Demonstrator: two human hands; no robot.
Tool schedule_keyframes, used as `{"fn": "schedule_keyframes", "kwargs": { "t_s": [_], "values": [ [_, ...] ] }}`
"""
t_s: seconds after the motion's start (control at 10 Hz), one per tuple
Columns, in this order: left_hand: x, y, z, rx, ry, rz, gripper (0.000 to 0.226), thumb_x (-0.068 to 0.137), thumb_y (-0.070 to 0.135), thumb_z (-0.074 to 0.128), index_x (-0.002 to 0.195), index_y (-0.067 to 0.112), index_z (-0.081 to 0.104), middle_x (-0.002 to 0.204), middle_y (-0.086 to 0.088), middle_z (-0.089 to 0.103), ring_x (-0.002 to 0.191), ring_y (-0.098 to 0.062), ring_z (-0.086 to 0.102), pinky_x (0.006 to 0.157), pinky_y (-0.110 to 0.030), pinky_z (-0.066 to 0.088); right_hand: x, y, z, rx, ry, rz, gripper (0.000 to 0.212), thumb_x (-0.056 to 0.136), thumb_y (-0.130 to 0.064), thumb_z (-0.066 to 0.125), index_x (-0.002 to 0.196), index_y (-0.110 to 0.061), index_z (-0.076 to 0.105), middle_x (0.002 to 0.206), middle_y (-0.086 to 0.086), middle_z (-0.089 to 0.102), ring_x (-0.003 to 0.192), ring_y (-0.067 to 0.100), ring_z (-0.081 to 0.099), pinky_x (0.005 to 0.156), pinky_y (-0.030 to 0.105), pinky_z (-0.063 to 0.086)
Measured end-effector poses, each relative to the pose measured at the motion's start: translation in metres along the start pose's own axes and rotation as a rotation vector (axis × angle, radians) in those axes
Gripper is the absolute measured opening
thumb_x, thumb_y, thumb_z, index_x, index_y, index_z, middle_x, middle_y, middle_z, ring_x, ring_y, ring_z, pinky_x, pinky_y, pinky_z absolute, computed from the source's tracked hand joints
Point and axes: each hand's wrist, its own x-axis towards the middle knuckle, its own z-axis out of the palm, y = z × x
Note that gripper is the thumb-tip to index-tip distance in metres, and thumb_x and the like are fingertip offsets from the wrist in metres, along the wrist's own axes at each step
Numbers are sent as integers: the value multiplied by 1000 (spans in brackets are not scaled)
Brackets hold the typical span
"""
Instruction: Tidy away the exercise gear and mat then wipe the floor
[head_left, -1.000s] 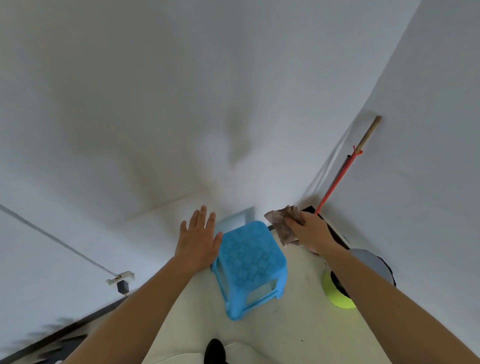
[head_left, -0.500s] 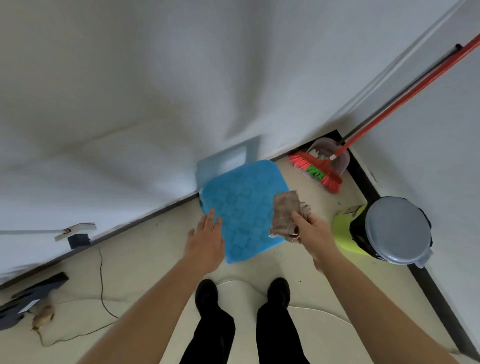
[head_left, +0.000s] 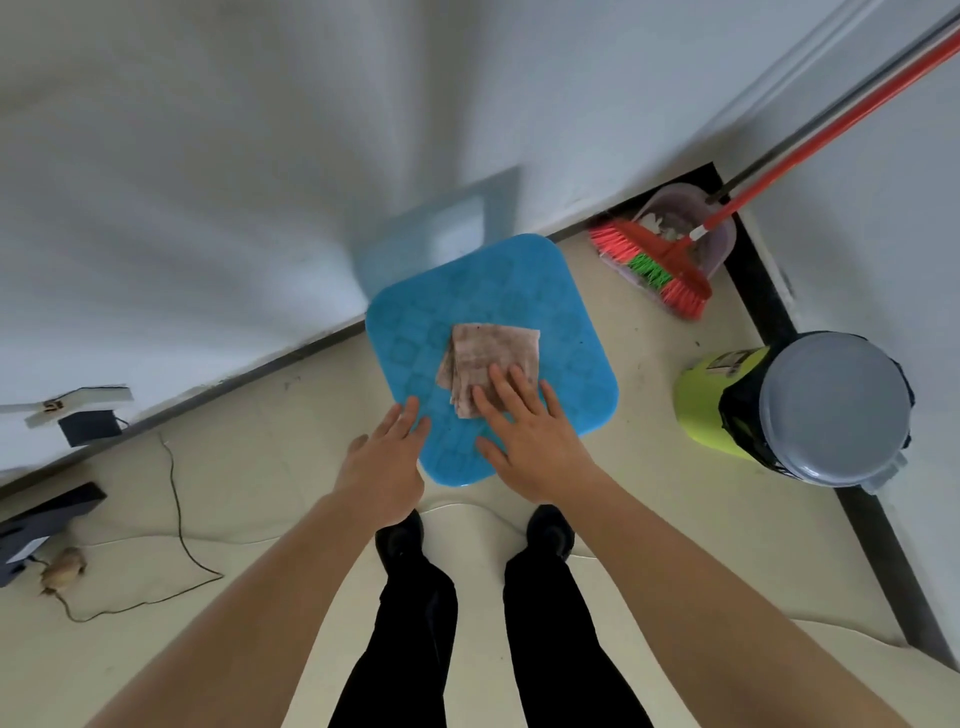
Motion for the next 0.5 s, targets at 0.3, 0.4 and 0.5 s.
{"fn": "schedule_keyframes", "kwargs": {
  "t_s": [0.3,0.4,0.5],
  "values": [
    [-2,6,-3,2,-11,-25,72,94,9,37,157,22,6,164,4,-13,151,-13,-7,120,-40,21,34,3,-41,47,82,76,42,89,-33,62,130,-34,53,147,11,30,126,36,36,100,47,41],
    [-6,5,-9,11,4,-39,67,95,12,36,157,23,13,165,4,-5,152,-15,-4,121,-40,17,32,-3,-46,55,-2,97,59,89,-25,62,142,-37,41,160,16,6,142,38,17,109,47,34],
    [-20,8,-25,77,156,-51,62,98,19,34,157,20,13,165,-2,-4,152,-22,-7,122,-42,12,1,-1,-61,79,39,157,69,94,-19,54,154,-34,22,164,17,-15,151,39,-1,122,50,16]
  ]
}}
